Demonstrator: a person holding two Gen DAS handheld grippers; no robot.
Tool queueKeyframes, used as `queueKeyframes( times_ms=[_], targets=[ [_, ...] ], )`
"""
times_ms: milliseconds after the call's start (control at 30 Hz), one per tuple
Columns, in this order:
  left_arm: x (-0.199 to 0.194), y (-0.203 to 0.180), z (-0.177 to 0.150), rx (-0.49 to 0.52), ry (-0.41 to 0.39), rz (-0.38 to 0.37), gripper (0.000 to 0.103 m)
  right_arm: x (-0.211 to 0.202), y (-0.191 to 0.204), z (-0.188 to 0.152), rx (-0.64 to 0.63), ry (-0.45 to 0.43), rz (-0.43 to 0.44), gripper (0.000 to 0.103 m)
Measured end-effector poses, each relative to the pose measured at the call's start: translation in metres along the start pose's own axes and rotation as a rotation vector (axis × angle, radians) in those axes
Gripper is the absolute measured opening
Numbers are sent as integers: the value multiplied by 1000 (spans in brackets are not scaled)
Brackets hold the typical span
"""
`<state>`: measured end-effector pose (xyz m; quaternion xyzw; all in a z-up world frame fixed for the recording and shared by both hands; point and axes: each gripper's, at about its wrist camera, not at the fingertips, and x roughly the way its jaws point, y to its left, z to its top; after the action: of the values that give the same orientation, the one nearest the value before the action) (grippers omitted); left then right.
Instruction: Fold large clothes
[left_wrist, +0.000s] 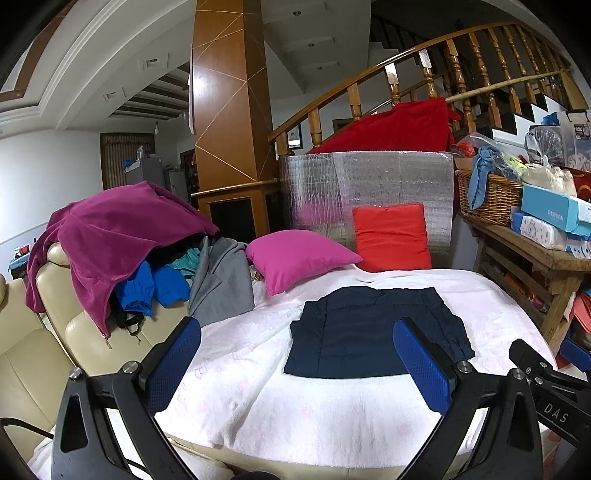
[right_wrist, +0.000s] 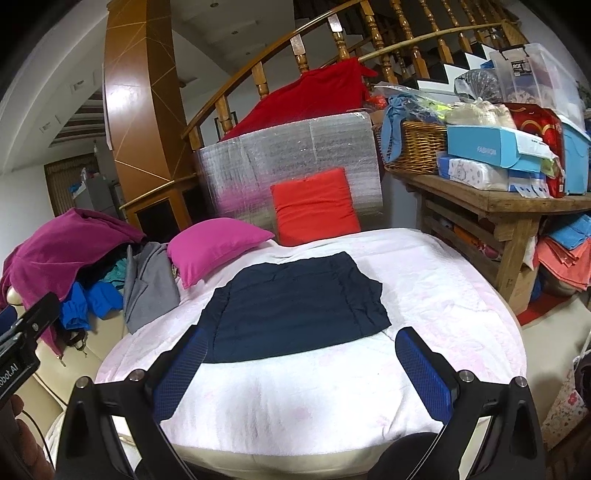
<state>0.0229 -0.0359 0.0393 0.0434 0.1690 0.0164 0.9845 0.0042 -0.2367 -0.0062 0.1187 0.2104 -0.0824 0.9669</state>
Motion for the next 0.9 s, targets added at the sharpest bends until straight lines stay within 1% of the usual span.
queueKeyframes(
  times_ms=[900],
  targets=[
    [-1,0,-2,0,1,-2,103,-1,-1,-1,13,-7,14,103]
  ],
)
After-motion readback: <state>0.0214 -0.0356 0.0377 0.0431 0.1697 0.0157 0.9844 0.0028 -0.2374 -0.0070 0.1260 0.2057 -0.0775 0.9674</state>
